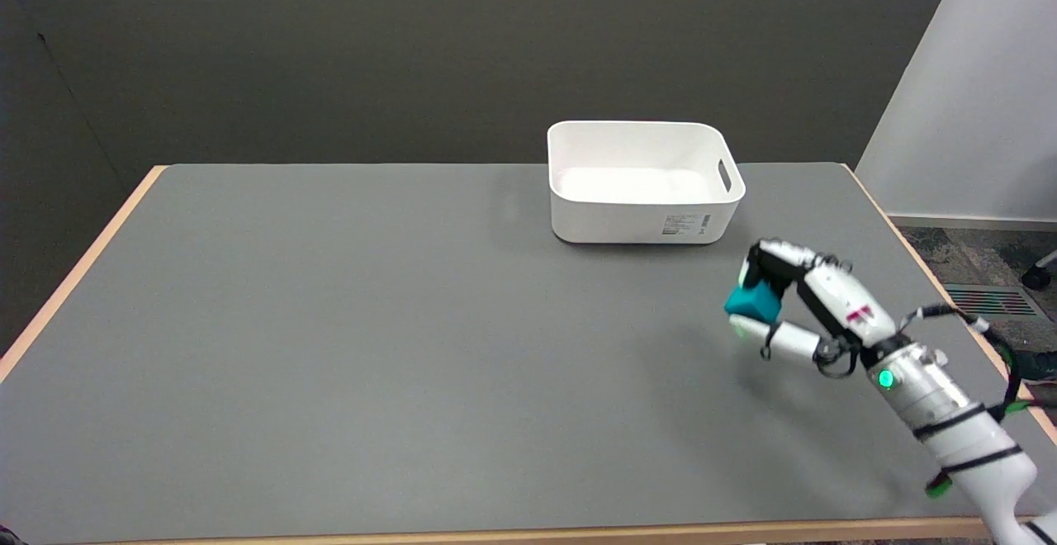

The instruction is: Pick up blue wooden cube.

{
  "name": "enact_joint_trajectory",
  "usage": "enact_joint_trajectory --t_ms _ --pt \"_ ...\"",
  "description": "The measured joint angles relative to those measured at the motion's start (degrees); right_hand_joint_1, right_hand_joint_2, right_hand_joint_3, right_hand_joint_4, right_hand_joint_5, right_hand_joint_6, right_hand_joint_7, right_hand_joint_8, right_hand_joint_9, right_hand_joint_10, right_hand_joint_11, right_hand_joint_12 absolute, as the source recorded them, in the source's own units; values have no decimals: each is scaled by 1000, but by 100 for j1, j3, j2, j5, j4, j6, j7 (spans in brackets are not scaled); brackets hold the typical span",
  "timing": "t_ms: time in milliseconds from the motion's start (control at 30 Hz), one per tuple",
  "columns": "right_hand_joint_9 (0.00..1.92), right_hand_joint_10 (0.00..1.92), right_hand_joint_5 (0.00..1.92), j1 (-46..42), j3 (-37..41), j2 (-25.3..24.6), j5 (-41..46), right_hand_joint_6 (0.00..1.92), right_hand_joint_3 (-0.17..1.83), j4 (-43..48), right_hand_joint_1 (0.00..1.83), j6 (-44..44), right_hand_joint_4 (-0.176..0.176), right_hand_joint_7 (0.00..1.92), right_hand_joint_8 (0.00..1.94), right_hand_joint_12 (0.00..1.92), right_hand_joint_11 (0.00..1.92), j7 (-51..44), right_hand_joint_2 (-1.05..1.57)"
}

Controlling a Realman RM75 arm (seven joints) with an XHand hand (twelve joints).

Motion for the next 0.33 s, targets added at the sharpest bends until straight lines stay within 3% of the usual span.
enact_joint_trajectory --t_ms 333 --pt "541 1921 423 832 83 328 231 1777 323 -513 1002 213 -2 541 1868 1921 125 2 1281"
